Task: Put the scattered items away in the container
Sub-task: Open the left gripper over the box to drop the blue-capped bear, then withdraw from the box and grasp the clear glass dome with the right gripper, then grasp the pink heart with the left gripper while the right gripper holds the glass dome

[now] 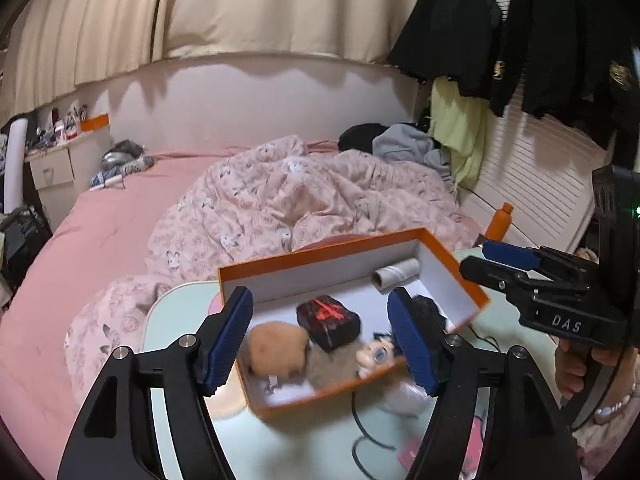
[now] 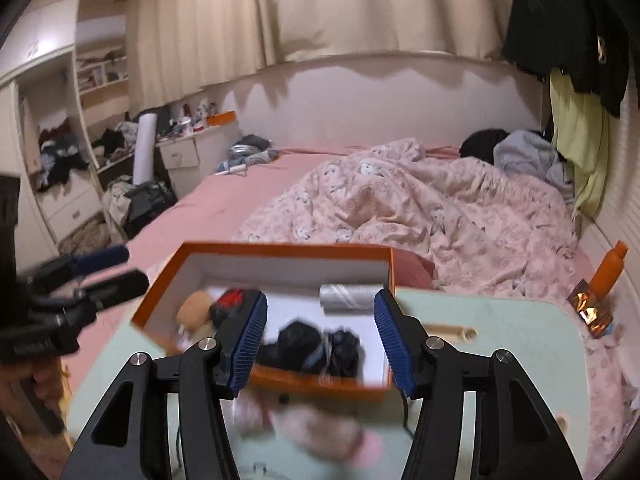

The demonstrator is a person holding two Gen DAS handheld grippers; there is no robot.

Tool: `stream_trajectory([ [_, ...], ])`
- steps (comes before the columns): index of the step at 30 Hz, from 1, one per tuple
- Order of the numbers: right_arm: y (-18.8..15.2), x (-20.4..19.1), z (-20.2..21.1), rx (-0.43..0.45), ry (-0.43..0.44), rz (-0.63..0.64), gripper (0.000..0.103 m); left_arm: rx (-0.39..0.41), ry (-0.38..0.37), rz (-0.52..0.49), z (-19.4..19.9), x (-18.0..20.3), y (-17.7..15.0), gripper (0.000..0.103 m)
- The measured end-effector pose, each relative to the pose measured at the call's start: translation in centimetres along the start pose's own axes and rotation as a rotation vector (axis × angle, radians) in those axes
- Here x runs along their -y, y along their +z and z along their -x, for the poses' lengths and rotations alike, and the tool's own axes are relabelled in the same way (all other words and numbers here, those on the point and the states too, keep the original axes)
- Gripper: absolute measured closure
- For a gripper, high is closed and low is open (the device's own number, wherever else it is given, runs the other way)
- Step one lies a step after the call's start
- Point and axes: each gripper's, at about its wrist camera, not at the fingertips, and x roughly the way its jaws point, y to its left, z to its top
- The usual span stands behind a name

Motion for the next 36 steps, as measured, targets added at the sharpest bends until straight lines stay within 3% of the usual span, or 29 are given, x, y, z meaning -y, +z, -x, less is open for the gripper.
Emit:
stream_trajectory([
  [3, -3.1, -1.0, 2.5, -0.038, 0.053, 0.039, 0.046, 0.003, -0.045, -0.044, 2.0, 1.3, -2.1, 0.022],
  [6, -7.0, -2.7, 4.4, -0.102, 0.146, 0.099, 0.046, -0.036, -0.074, -0.08, 2.6, 2.3, -5.4, 0.021],
  [10, -10.9, -5.9, 3.8, -0.174, 0.177, 0.245, 0.046, -0.096, -0.014, -0.03, 1.3, 2.1, -8.8, 0.022],
  [15, -12.2, -7.8, 1.0, -0.287, 0.187, 0.311, 0.046, -0.162, -0.001, 0.089, -0.1, 0.3, -11.2, 0.022],
  [19, -12.4, -8.2, -0.5, -0.326, 0.183, 0.335, 0.049, -0.146, 0.002, 0.086, 0.2, 0.7, -11.4, 0.022],
  [20, -12.5, -8.2, -0.9, -0.326, 0.168, 0.337, 0.066, -0.141, -0.001, 0.082, 0.3, 1.0, -11.5, 0.022],
  [21, -12.5, -8.1, -0.9, -0.319, 0.155, 0.338, 0.074, -0.136, -0.009, 0.078, 0.4, 1.2, -11.5, 0.022],
  [25, -12.1, -6.0, 0.9, -0.251, 0.15, 0.226, 0.074, -0.138, -0.038, 0.049, 0.4, 2.6, -11.5, 0.022],
  [30, -11.6, -2.6, 3.3, -0.148, 0.072, 0.061, 0.074, -0.146, -0.088, -0.032, 0.0, 5.4, -11.5, 0.022],
  [36, -11.6, -0.9, 3.4, -0.145, 0.063, -0.03, 0.074, -0.165, -0.118, -0.126, -1.4, 8.2, -11.4, 0.022],
])
